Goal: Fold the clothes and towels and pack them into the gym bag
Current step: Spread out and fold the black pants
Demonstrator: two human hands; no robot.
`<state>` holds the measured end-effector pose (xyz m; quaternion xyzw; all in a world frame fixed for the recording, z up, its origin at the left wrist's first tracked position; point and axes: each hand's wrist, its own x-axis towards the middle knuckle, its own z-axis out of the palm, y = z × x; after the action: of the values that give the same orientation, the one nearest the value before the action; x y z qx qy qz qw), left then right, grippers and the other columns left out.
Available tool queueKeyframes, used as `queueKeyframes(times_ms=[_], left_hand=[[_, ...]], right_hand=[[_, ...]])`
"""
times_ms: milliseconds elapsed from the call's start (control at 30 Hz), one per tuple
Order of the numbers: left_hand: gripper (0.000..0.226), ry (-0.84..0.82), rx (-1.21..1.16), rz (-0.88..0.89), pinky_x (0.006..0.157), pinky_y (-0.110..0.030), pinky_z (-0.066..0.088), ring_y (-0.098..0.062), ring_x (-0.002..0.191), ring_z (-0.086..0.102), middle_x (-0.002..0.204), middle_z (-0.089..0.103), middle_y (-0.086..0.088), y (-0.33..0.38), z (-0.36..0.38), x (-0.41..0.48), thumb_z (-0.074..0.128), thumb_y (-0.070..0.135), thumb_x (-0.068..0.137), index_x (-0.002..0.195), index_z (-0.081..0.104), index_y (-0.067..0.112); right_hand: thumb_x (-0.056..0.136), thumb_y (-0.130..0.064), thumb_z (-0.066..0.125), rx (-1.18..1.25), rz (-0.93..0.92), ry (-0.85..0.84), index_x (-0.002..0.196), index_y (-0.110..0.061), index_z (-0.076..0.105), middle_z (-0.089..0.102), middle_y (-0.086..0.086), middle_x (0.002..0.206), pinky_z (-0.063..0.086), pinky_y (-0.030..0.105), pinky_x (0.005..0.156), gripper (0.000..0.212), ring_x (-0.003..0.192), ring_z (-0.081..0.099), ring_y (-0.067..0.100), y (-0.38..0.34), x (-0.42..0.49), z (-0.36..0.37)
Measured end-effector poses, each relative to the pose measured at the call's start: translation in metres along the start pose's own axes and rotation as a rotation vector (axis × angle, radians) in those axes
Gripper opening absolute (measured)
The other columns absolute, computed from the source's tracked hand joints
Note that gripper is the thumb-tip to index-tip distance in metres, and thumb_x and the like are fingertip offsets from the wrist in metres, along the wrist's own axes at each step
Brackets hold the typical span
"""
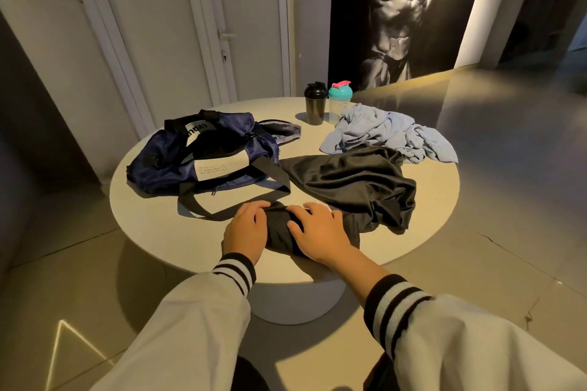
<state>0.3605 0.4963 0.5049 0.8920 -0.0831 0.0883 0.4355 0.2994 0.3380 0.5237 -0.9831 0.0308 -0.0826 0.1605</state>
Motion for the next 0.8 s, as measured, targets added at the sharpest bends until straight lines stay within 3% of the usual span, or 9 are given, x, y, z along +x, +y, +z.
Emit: queueKeyframes(times_ms=[100, 167, 300, 400, 500, 600, 800], left_hand=[[0.030, 0.000, -0.054, 0.035, 0.099, -0.034, 0.049, -0.018, 0.117, 0.057, 0.129, 0.061, 0.003, 0.001, 0.002, 0.000, 0.035, 0.030, 0.107, 0.123, 0.060, 0.032], [0.031, -0.006, -0.041, 0.106, 0.105, -0.034, 0.046, -0.017, 0.125, 0.052, 0.136, 0.055, 0.005, 0.000, 0.004, -0.001, 0.034, 0.031, 0.107, 0.124, 0.059, 0.031], [0.030, 0.080, 0.343, 0.275, 0.112, -0.047, 0.036, -0.018, 0.137, 0.029, 0.152, 0.036, 0.009, 0.002, 0.004, -0.010, 0.035, 0.039, 0.105, 0.126, 0.057, 0.038], [0.031, -0.038, 0.450, 0.317, 0.111, -0.046, 0.029, -0.018, 0.136, 0.024, 0.156, 0.028, 0.015, 0.008, 0.011, -0.022, 0.033, 0.045, 0.104, 0.130, 0.050, 0.046], [0.039, -0.182, 0.327, 0.197, 0.116, -0.046, 0.027, -0.020, 0.142, 0.018, 0.162, 0.019, 0.011, 0.019, 0.023, -0.028, 0.033, 0.045, 0.104, 0.142, 0.040, 0.046], [0.042, -0.283, 0.177, 0.144, 0.122, -0.047, 0.019, -0.021, 0.150, 0.006, 0.166, 0.010, 0.008, 0.034, 0.035, -0.033, 0.037, 0.036, 0.105, 0.147, 0.038, 0.040], [0.037, -0.388, -0.059, 0.161, 0.124, -0.042, 0.019, -0.020, 0.153, 0.012, 0.166, 0.012, 0.004, 0.053, 0.056, -0.029, 0.047, 0.023, 0.103, 0.139, 0.053, 0.032]], right_hand=[[0.103, -0.051, 0.023, -0.039, 0.031, -0.029, 0.147, -0.040, 0.032, 0.052, 0.003, 0.141, 0.028, 0.050, 0.105, 0.046, 0.125, 0.049, 0.027, 0.003, 0.001, 0.010], [0.103, -0.052, 0.023, -0.048, 0.071, -0.033, 0.150, -0.040, 0.031, 0.051, 0.004, 0.141, 0.029, 0.050, 0.106, 0.048, 0.125, 0.048, 0.028, 0.003, 0.003, 0.011], [0.103, -0.051, 0.025, -0.034, 0.221, 0.001, 0.150, -0.038, 0.036, 0.052, 0.006, 0.139, 0.030, 0.050, 0.107, 0.049, 0.127, 0.046, 0.028, -0.003, 0.008, 0.009], [0.105, -0.044, 0.027, 0.035, 0.334, -0.027, 0.148, -0.034, 0.041, 0.050, 0.009, 0.140, 0.029, 0.051, 0.107, 0.046, 0.130, 0.043, 0.031, -0.010, 0.011, 0.004], [0.104, -0.028, 0.034, 0.231, 0.385, -0.076, 0.137, -0.028, 0.053, 0.054, 0.010, 0.138, 0.035, 0.049, 0.106, 0.039, 0.126, 0.048, 0.034, -0.008, 0.019, -0.017], [0.099, -0.012, 0.043, 0.451, 0.337, -0.152, 0.139, -0.015, 0.055, 0.055, 0.012, 0.141, 0.043, 0.045, 0.107, 0.042, 0.126, 0.052, 0.034, 0.007, 0.017, -0.039], [0.099, -0.026, 0.051, 0.432, 0.331, -0.023, 0.145, -0.020, 0.049, 0.054, 0.005, 0.145, 0.040, 0.037, 0.107, 0.046, 0.131, 0.050, 0.026, 0.041, -0.009, -0.036]])
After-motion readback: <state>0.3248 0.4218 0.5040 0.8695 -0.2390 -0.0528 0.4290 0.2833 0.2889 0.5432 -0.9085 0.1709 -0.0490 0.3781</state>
